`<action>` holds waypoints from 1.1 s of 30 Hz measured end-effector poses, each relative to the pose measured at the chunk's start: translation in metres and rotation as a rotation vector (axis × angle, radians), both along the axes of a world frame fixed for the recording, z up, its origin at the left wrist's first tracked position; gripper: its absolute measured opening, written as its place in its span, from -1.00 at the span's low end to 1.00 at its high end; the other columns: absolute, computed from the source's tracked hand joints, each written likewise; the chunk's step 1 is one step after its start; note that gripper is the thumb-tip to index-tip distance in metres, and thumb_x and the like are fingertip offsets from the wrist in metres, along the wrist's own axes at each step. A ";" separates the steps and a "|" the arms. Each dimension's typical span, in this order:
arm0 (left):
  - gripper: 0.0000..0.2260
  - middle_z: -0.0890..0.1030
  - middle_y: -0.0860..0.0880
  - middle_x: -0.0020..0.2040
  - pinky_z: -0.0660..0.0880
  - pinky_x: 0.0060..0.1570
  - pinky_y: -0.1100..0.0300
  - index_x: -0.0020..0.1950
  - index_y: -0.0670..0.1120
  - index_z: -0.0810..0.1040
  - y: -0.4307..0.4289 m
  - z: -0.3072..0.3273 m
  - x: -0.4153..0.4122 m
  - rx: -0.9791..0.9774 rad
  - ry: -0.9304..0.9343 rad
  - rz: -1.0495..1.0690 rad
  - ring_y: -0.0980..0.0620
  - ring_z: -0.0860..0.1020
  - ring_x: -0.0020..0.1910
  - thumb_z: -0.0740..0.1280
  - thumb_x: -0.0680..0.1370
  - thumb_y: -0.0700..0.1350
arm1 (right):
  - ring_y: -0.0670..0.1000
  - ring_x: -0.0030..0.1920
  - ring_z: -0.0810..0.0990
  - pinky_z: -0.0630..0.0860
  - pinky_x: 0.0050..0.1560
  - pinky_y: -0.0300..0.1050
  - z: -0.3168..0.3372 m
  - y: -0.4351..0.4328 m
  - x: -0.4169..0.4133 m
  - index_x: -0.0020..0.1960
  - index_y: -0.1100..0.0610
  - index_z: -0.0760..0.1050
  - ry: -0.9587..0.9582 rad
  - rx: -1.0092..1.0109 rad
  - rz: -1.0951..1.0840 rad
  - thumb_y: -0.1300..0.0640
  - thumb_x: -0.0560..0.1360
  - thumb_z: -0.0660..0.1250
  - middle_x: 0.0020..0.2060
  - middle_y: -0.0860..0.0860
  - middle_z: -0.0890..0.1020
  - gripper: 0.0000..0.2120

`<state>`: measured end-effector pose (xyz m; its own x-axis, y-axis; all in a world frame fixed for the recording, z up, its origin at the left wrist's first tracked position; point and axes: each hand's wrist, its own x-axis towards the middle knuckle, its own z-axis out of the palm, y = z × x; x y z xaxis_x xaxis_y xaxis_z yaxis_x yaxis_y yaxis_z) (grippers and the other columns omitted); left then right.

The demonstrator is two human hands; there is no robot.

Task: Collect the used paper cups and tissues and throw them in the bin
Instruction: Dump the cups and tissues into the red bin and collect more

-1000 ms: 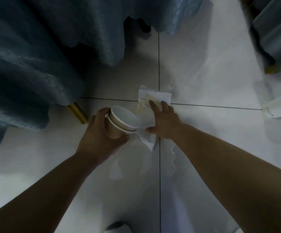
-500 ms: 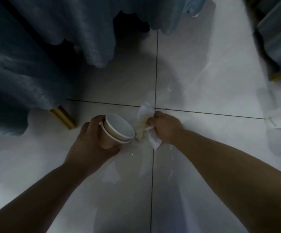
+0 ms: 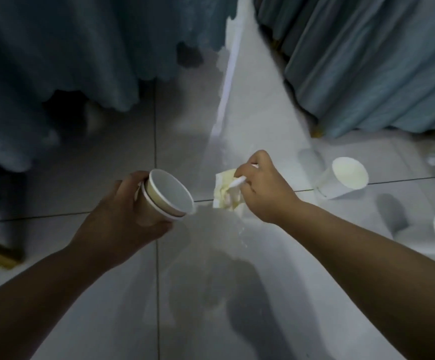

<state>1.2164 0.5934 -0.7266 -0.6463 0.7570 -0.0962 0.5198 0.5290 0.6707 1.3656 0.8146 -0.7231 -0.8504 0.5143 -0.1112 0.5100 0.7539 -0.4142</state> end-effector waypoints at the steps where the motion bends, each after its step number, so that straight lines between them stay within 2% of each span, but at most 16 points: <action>1: -0.22 0.51 0.01 0.19 0.45 -0.06 0.14 0.34 0.09 0.36 0.013 0.003 0.006 0.002 0.003 -0.014 0.04 0.51 0.08 0.61 0.20 0.06 | 0.06 -0.12 0.48 0.44 -0.06 -0.14 0.003 0.010 0.014 0.11 0.17 0.46 0.010 -0.028 -0.030 0.04 0.56 0.14 0.03 -0.01 0.31 -0.74; 4: -0.23 0.51 0.05 0.19 0.54 0.01 0.03 0.32 0.16 0.36 0.053 0.006 0.029 0.012 -0.015 -0.067 0.04 0.53 0.10 0.60 0.18 0.16 | 0.02 -0.09 0.47 0.40 -0.02 -0.13 0.014 0.036 0.054 -0.01 0.10 0.50 0.047 -0.116 -0.193 -0.21 0.51 0.21 -0.01 -0.01 0.34 -0.63; 6: -0.23 0.50 0.07 0.19 0.55 0.02 -0.01 0.31 0.20 0.34 0.079 0.008 0.049 0.010 -0.024 -0.111 0.04 0.53 0.11 0.59 0.17 0.17 | -0.01 -0.10 0.46 0.34 -0.07 -0.15 0.013 0.051 0.081 -0.12 0.02 0.46 0.034 -0.108 -0.316 -0.28 0.47 0.26 -0.05 -0.04 0.38 -0.65; 7: -0.23 0.48 0.08 0.19 0.54 0.03 0.00 0.31 0.20 0.33 0.092 0.008 0.061 0.000 -0.021 -0.133 0.04 0.51 0.12 0.59 0.18 0.14 | -0.01 -0.12 0.45 0.32 -0.11 -0.16 0.013 0.058 0.094 -0.16 0.01 0.43 0.030 -0.096 -0.375 -0.25 0.45 0.31 -0.07 -0.04 0.40 -0.68; 9: -0.22 0.44 0.09 0.19 0.51 0.03 0.04 0.35 0.16 0.32 0.112 0.009 0.082 -0.018 -0.007 -0.185 0.04 0.47 0.13 0.60 0.20 0.08 | 0.03 -0.14 0.46 0.32 -0.20 -0.15 0.009 0.070 0.119 -0.25 -0.02 0.35 0.076 -0.077 -0.461 -0.05 0.45 0.40 -0.11 -0.02 0.42 -0.75; 11: -0.20 0.44 0.06 0.20 0.45 0.00 0.13 0.38 0.11 0.33 0.132 0.011 0.103 -0.026 0.037 -0.256 0.08 0.43 0.11 0.61 0.21 0.06 | 0.05 -0.11 0.47 0.40 -0.26 -0.16 0.005 0.082 0.145 -0.26 -0.04 0.28 0.141 -0.139 -0.546 0.19 0.45 0.37 -0.10 0.00 0.44 -0.71; 13: -0.19 0.44 0.04 0.24 0.38 0.01 0.18 0.38 0.11 0.32 0.150 0.009 0.120 -0.036 0.038 -0.316 0.11 0.40 0.11 0.61 0.21 0.06 | 0.03 -0.04 0.48 0.43 -0.24 -0.27 0.002 0.094 0.171 -0.16 -0.03 0.33 0.214 -0.205 -0.651 0.30 0.48 0.30 0.02 -0.01 0.45 -0.74; 15: -0.20 0.43 0.04 0.26 0.40 0.02 0.16 0.38 0.13 0.31 0.166 0.006 0.135 -0.051 0.002 -0.338 0.09 0.41 0.13 0.61 0.22 0.06 | -0.03 0.02 0.47 0.36 -0.19 -0.38 0.003 0.105 0.194 0.01 -0.05 0.39 0.257 -0.228 -0.738 0.30 0.52 0.29 0.13 -0.04 0.42 -0.75; 17: -0.21 0.43 0.02 0.27 0.44 0.04 0.12 0.38 0.12 0.31 0.183 0.002 0.151 -0.054 -0.014 -0.343 0.05 0.44 0.15 0.60 0.23 0.06 | -0.09 0.05 0.43 0.35 -0.01 -0.35 0.002 0.116 0.219 0.16 -0.06 0.42 0.262 -0.192 -0.805 0.24 0.53 0.32 0.21 -0.06 0.39 -0.71; 19: -0.21 0.44 0.00 0.29 0.45 0.05 0.11 0.39 0.10 0.32 0.199 -0.003 0.169 -0.045 -0.042 -0.345 0.06 0.43 0.14 0.60 0.24 0.05 | -0.11 0.05 0.38 0.36 0.09 -0.24 0.000 0.125 0.245 0.25 -0.05 0.41 0.249 -0.103 -0.873 0.17 0.52 0.36 0.28 -0.06 0.35 -0.65; 22: -0.23 0.42 0.02 0.30 0.43 0.05 0.14 0.39 0.11 0.30 0.221 -0.012 0.196 -0.038 -0.096 -0.362 0.13 0.37 0.11 0.59 0.27 0.03 | 0.01 0.08 0.46 0.52 0.08 -0.03 -0.003 0.137 0.283 0.34 -0.03 0.36 0.148 0.009 -0.975 0.04 0.49 0.39 0.30 -0.05 0.29 -0.56; 25: -0.24 0.43 0.05 0.30 0.41 0.06 0.15 0.39 0.12 0.30 0.235 -0.021 0.219 -0.024 -0.146 -0.384 0.17 0.34 0.11 0.58 0.27 0.03 | 0.14 0.09 0.54 0.51 0.05 -0.03 -0.009 0.151 0.312 0.37 0.04 0.33 -0.032 0.055 -1.052 -0.04 0.50 0.37 0.33 0.02 0.27 -0.51; 29: -0.25 0.43 0.05 0.30 0.39 0.06 0.17 0.39 0.10 0.31 0.245 -0.032 0.235 -0.019 -0.187 -0.404 0.18 0.34 0.13 0.58 0.28 0.04 | 0.21 0.16 0.52 0.49 0.09 0.02 -0.025 0.158 0.333 0.40 0.06 0.30 -0.313 0.048 -0.984 -0.10 0.54 0.28 0.35 0.11 0.30 -0.50; 33: -0.24 0.43 0.04 0.31 0.42 0.06 0.14 0.39 0.11 0.30 0.246 -0.039 0.237 -0.028 -0.201 -0.390 0.16 0.35 0.14 0.58 0.27 0.05 | 0.23 0.22 0.47 0.47 0.14 0.04 -0.043 0.158 0.338 0.41 0.03 0.34 -0.403 0.024 -0.931 -0.02 0.60 0.20 0.35 0.11 0.36 -0.60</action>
